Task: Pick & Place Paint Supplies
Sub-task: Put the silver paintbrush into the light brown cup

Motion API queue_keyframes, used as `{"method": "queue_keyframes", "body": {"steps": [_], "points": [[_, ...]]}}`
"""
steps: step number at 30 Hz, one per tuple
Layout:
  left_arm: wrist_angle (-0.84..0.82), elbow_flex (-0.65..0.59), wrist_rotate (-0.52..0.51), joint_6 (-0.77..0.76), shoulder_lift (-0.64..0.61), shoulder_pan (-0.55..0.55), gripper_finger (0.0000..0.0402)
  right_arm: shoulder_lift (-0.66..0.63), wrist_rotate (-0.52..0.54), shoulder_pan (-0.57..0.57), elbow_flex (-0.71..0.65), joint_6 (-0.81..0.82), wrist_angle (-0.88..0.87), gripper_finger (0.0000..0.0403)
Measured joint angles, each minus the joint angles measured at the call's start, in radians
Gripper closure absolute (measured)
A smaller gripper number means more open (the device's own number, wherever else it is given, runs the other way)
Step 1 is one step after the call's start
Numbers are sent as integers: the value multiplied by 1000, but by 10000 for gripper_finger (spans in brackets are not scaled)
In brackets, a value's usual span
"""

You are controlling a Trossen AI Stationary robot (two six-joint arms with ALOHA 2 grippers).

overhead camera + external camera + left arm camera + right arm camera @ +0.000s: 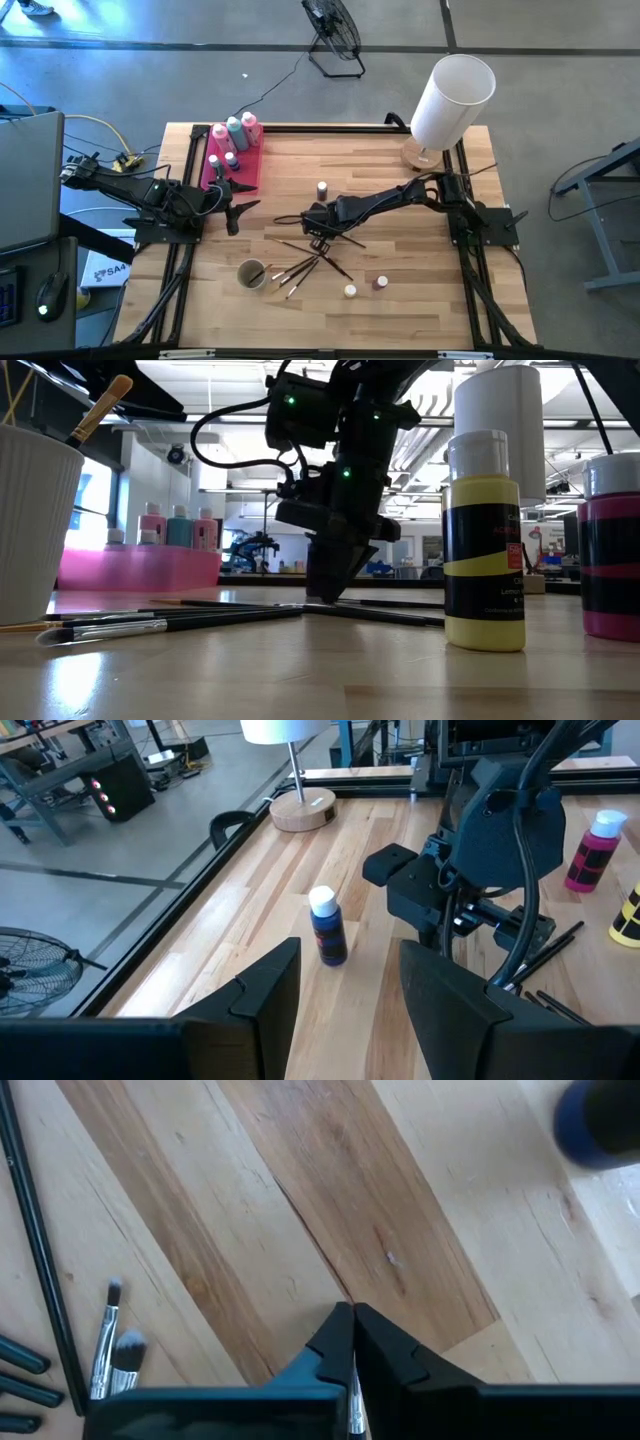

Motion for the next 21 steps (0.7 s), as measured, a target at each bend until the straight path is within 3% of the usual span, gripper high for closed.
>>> {"method": "queue_keyframes", "body": {"steps": [9,21], "points": [[0,0,0,0,0,0,234,-26,-9,-2,-3,-19,4,399],[0,0,0,0,0,0,234,-184,-17,-19,-6,-102,39,400]]}}
